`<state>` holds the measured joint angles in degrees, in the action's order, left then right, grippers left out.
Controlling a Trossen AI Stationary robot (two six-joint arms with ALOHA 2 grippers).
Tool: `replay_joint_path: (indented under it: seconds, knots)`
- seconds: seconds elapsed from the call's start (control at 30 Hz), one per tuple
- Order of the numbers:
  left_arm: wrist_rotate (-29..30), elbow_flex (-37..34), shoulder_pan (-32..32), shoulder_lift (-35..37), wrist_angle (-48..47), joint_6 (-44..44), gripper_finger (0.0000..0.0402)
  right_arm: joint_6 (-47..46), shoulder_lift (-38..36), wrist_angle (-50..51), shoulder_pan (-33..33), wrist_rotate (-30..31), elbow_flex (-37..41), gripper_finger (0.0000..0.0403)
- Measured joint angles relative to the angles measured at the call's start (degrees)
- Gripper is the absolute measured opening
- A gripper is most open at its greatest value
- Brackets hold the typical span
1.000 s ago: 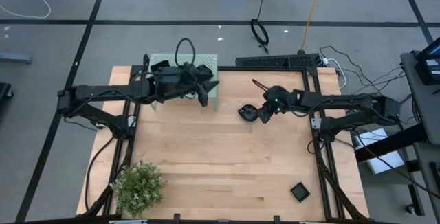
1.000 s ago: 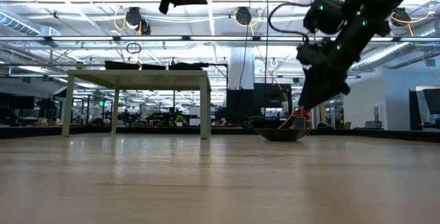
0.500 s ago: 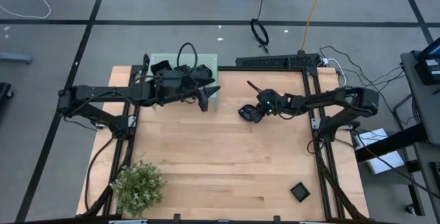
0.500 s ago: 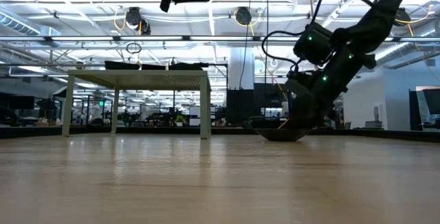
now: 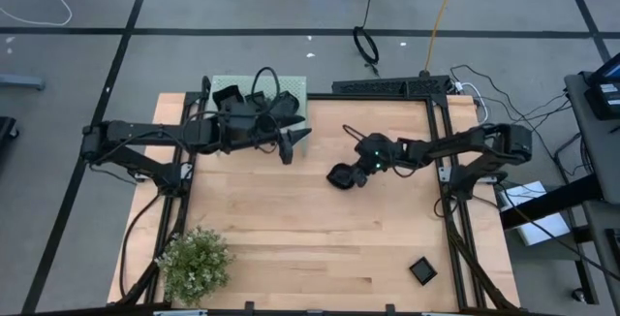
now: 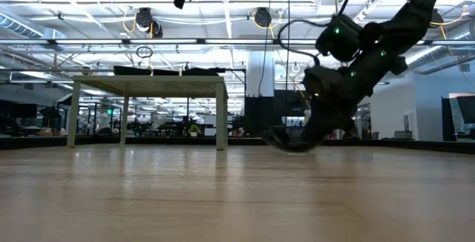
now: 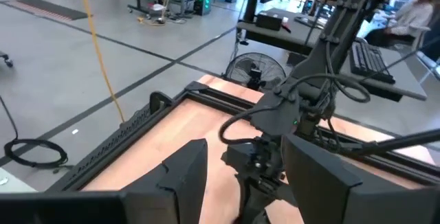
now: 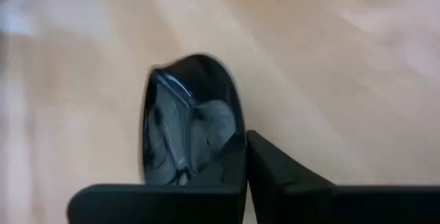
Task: Pick & Place Mini shaped plates
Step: Stack the leaf shaped plate on top of the leaf shaped plate on the shelf
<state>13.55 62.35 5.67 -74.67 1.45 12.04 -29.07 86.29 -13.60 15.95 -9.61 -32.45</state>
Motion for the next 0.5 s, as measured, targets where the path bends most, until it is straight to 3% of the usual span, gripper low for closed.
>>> replay_joint_path:
  seconds: [0.27, 0.5]
  knots:
    - [-0.62, 0.00, -2.70, 0.00, -0.44, -1.85, 0.0191, 2.54, 1.12, -9.49, -7.76, 3.07, 0.00, 0.0001]
    - [-0.63, 0.00, -5.70, 0.00, -4.05, -1.55, 0.0191, 2.52, 4.20, -9.91, -8.97, 5.81, 0.06, 0.0002]
